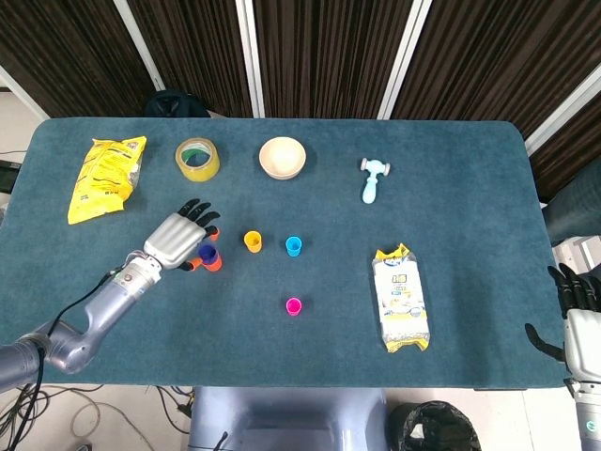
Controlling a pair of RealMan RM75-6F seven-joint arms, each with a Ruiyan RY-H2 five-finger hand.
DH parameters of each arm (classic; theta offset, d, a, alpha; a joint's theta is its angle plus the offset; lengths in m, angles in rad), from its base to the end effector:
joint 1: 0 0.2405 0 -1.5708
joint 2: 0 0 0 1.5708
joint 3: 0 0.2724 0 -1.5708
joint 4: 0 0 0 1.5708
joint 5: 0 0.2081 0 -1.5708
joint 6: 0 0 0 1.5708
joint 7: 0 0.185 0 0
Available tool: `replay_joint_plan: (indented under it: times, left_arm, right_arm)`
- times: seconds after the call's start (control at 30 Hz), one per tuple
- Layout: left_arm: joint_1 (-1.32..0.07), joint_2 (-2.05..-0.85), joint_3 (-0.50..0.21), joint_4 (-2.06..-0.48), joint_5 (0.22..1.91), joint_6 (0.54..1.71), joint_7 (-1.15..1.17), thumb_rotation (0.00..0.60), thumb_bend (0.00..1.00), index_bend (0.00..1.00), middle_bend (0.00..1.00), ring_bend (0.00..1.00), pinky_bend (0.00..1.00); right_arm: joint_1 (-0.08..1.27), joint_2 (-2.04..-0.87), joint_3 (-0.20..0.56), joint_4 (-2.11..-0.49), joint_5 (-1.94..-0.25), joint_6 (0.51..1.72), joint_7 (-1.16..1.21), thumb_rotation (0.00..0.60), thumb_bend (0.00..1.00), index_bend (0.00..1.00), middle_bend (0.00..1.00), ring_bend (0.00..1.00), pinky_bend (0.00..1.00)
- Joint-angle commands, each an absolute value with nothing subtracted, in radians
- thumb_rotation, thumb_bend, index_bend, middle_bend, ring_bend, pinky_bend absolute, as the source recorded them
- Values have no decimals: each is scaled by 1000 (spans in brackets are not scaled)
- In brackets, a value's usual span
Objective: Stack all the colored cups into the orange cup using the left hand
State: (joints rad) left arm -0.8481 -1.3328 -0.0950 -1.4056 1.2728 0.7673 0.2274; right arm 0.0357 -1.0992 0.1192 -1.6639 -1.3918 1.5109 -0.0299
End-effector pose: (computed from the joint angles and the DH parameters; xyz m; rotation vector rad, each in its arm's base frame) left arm -0.1694 0.4242 0.0184 -2.0898 -0.6892 -0.7070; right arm -0.3361 -0.2189 0.1934 1.2153 -0.9099 0.8804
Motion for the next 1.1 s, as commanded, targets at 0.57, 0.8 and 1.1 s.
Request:
replay_joint_plan:
  times: [0.57, 0.8, 1.1]
  left_arm:
    - [-841, -1366, -130, -1383, 1258, 835, 225, 600, 177, 189, 110, 0, 0]
    - [-892, -1435, -188, -1315, 1176, 797, 251, 600, 172, 192, 108, 0, 0]
    - [-975, -1550, -230, -1201, 1042, 711, 322, 600, 172, 228, 115, 0, 0]
  right_arm:
    - [33, -1097, 124, -1672, -1386, 1516, -28, 600, 324, 101, 78, 124, 39]
    - [35, -1100, 121, -1672, -1386, 1510, -37, 600, 324, 101, 78, 124, 39]
    - [33, -1098, 126, -1671, -1377, 1510, -30, 600, 324, 101, 78, 124, 39]
